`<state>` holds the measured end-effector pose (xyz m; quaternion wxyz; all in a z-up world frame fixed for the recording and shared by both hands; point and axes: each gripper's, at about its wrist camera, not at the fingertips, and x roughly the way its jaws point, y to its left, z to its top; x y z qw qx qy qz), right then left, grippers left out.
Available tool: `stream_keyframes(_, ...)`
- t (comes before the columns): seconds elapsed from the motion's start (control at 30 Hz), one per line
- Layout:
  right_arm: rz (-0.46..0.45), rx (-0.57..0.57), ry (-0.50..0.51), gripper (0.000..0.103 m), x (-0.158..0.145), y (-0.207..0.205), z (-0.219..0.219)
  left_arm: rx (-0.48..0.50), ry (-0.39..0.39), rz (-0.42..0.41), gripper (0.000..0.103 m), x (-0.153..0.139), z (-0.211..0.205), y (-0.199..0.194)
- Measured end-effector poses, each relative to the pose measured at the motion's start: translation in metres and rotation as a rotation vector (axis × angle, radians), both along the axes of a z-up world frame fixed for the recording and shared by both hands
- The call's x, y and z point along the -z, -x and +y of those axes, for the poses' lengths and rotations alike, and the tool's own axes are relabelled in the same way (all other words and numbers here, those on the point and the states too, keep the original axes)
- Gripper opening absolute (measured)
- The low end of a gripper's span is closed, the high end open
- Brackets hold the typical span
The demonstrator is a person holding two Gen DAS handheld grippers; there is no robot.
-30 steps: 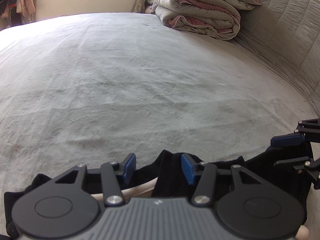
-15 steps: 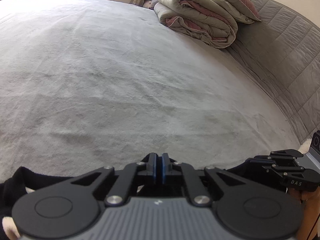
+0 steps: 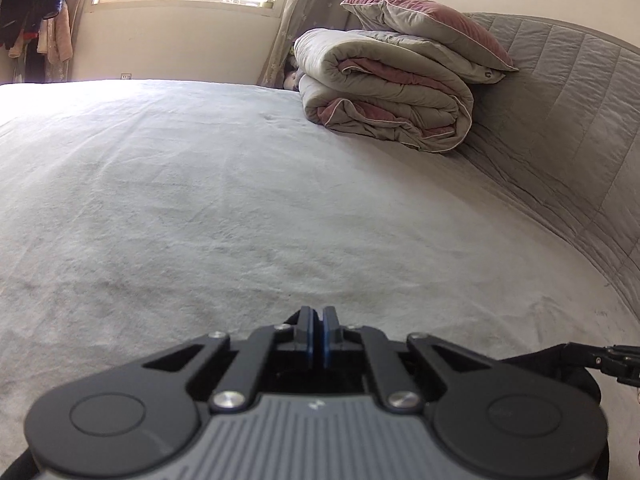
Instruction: Fold clothes
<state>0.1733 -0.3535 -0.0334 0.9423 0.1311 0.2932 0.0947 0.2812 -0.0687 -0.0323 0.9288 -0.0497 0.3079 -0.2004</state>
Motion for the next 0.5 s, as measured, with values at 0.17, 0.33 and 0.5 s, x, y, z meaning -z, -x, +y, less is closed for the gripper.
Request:
stream_keyframes(0.17, -0.065, 0.139, 0.072, 0.001, -0.006, 0.005, -0.009, 0.004, -0.044, -0.093, 0.0, -0.008, -0.036, -0.014)
stream_keyframes(0.33, -0.054, 0.184, 0.022, 0.001, 0.008, -0.001, -0.022, 0.005, -0.074, -0.053, 0.0, 0.011, -0.054, -0.031)
stream_keyframes(0.5, 0.02, 0.191, 0.026, 0.001, 0.028, -0.011, -0.024, -0.008, -0.151, -0.026, 0.001, 0.044, -0.06, -0.033)
